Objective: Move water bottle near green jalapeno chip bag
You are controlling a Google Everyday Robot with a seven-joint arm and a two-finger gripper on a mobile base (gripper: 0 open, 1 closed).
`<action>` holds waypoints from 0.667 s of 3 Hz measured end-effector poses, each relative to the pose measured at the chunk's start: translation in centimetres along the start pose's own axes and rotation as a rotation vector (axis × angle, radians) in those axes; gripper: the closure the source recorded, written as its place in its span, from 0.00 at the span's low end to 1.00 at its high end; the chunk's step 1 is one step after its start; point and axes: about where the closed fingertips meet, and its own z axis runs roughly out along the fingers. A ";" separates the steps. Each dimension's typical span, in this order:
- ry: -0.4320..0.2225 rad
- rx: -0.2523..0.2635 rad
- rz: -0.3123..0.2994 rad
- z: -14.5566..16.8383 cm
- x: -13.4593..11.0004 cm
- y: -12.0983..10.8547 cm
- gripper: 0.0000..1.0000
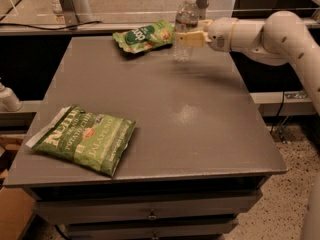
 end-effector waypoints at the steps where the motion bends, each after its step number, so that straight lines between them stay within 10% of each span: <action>1: -0.001 -0.008 -0.005 3.0 -0.4 -1.2 1.00; 2: 0.024 -0.023 0.000 5.5 0.2 -1.7 1.00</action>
Offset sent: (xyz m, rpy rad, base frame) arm 0.0660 0.0472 -0.0175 -0.0433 0.0404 0.0250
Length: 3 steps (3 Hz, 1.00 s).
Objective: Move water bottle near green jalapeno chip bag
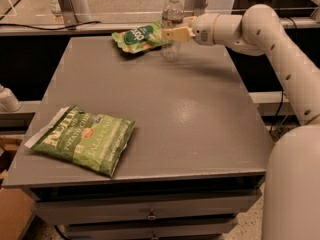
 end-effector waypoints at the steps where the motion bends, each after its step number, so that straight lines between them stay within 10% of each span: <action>1: 0.018 -0.014 0.009 1.7 0.7 0.0 1.00; 3: 0.046 -0.028 0.029 3.4 2.0 0.1 0.87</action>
Offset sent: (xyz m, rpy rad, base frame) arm 0.0217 0.0261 -0.0294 -0.0252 0.0602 0.0217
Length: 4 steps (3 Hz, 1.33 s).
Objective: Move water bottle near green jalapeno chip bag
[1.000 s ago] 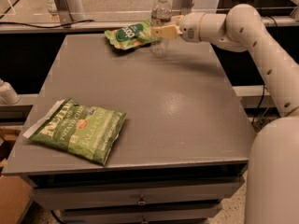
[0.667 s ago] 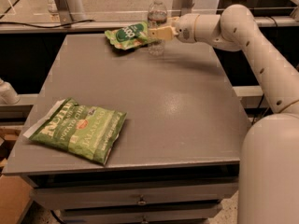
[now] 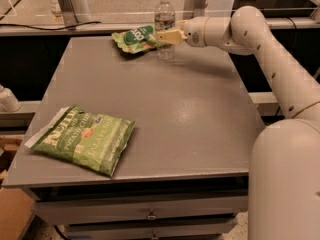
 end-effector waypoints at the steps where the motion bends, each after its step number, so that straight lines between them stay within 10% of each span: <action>1: 0.000 0.000 0.000 -0.1 -0.3 0.0 0.63; 4: 0.028 0.002 0.020 -0.1 0.7 -0.1 0.00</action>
Offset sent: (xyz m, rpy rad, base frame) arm 0.0024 -0.0132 -0.0192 -0.0227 0.0572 -0.0331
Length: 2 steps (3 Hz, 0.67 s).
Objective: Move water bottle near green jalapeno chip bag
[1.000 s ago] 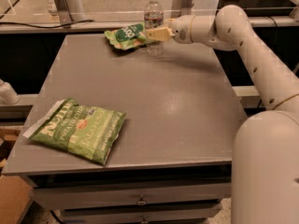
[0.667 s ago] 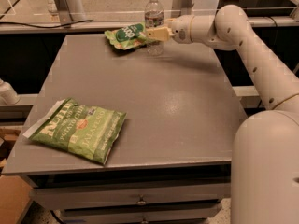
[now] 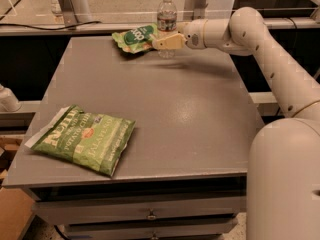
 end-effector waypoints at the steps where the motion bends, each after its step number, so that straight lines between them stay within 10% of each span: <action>1: 0.021 0.009 0.015 -0.7 0.8 -0.2 0.00; 2: 0.028 0.020 0.021 -2.7 1.2 -0.6 0.00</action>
Offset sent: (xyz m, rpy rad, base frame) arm -0.0218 -0.0642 -0.0011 -0.0232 0.0311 -0.0556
